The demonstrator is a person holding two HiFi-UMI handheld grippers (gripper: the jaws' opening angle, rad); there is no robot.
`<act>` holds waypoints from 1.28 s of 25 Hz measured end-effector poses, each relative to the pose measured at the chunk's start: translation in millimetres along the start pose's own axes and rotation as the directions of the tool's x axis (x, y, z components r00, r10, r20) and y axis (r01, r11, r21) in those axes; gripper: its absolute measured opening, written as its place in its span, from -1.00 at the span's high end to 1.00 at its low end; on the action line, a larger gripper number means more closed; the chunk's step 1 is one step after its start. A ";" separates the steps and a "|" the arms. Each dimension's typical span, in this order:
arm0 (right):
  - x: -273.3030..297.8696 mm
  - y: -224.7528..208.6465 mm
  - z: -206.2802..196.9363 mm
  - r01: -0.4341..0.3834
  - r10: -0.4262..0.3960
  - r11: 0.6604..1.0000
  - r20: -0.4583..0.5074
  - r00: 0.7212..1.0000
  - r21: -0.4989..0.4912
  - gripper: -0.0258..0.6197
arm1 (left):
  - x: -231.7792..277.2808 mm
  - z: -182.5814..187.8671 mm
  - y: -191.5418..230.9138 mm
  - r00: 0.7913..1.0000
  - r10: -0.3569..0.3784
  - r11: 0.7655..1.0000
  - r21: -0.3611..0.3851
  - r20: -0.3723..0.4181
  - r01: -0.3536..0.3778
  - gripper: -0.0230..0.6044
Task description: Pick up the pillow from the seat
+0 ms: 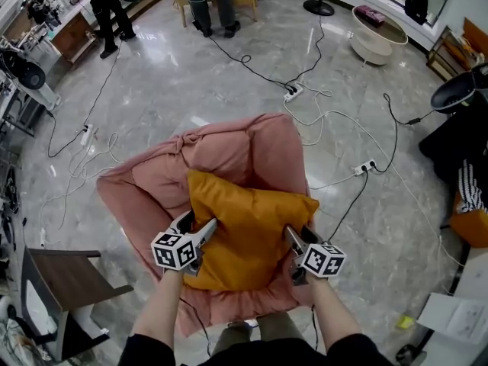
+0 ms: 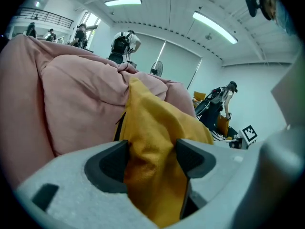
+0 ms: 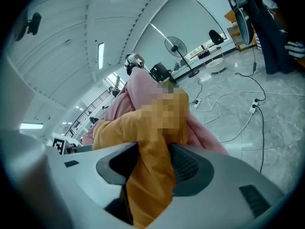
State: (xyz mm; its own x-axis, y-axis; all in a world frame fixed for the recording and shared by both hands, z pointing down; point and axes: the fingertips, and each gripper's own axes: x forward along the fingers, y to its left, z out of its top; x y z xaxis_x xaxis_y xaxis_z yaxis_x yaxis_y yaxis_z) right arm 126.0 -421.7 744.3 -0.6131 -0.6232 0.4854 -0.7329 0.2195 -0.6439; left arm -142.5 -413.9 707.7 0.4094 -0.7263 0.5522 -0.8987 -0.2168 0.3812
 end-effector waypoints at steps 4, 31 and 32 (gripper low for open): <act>-3.4 3.1 -6.8 0.020 -0.020 1.000 0.002 1.000 0.021 0.38 | -0.8 -4.4 -4.0 1.000 0.010 1.000 0.002 -0.029 -0.010 0.15; -84.7 28.4 -61.5 0.189 -0.190 0.978 -0.003 0.982 -0.086 0.75 | -73.8 -42.2 -50.8 0.998 -0.060 0.993 0.097 -0.022 0.062 0.65; -89.8 29.7 -64.4 0.195 -0.195 0.977 0.001 0.981 -0.086 0.75 | -77.6 -44.1 -53.5 0.998 -0.065 0.993 0.100 -0.018 0.067 0.65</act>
State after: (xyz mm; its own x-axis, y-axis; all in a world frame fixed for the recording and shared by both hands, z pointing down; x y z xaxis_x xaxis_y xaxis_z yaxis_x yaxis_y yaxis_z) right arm 140.4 -310.9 719.7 -0.4579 -0.6551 0.6010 -0.8608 0.1579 -0.4838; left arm -119.2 -317.2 677.1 0.4701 -0.6989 0.5390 -0.8805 -0.3289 0.3414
